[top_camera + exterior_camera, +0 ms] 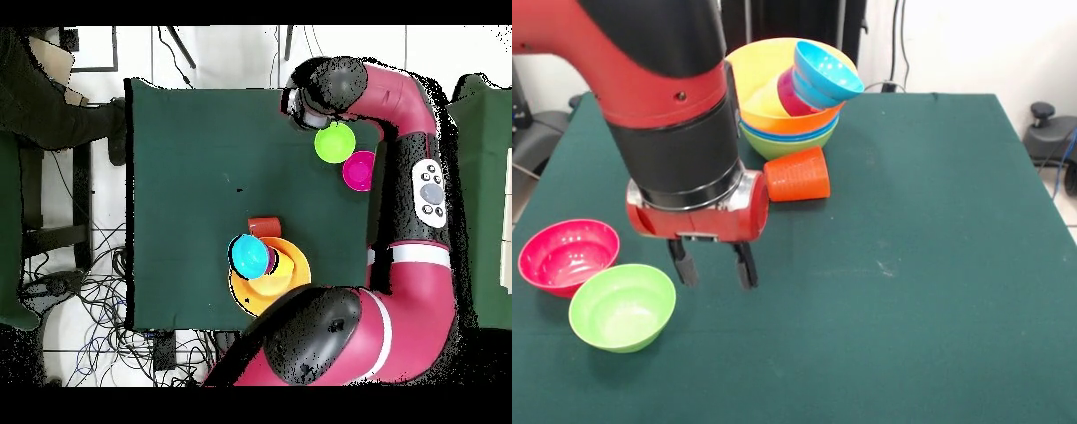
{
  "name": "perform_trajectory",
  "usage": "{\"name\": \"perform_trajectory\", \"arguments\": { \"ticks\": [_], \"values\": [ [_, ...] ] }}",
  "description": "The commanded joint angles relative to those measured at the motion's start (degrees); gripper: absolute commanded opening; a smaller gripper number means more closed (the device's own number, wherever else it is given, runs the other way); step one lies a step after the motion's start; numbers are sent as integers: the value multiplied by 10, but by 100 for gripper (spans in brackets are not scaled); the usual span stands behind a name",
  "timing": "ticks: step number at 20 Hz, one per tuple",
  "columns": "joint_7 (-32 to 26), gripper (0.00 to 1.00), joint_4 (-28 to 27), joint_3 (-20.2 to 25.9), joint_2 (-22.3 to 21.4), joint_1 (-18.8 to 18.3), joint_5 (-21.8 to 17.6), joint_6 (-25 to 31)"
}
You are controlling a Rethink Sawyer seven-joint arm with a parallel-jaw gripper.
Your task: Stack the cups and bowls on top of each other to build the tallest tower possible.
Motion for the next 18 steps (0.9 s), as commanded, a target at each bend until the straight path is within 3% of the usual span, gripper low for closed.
{"name": "perform_trajectory", "arguments": {
  "ticks": [1, 18],
  "values": [
    [-151, 100, 66, -2, -26, -1, -48, -16],
    [-188, 100, 65, 11, -10, -29, -64, -31]
  ]
}}
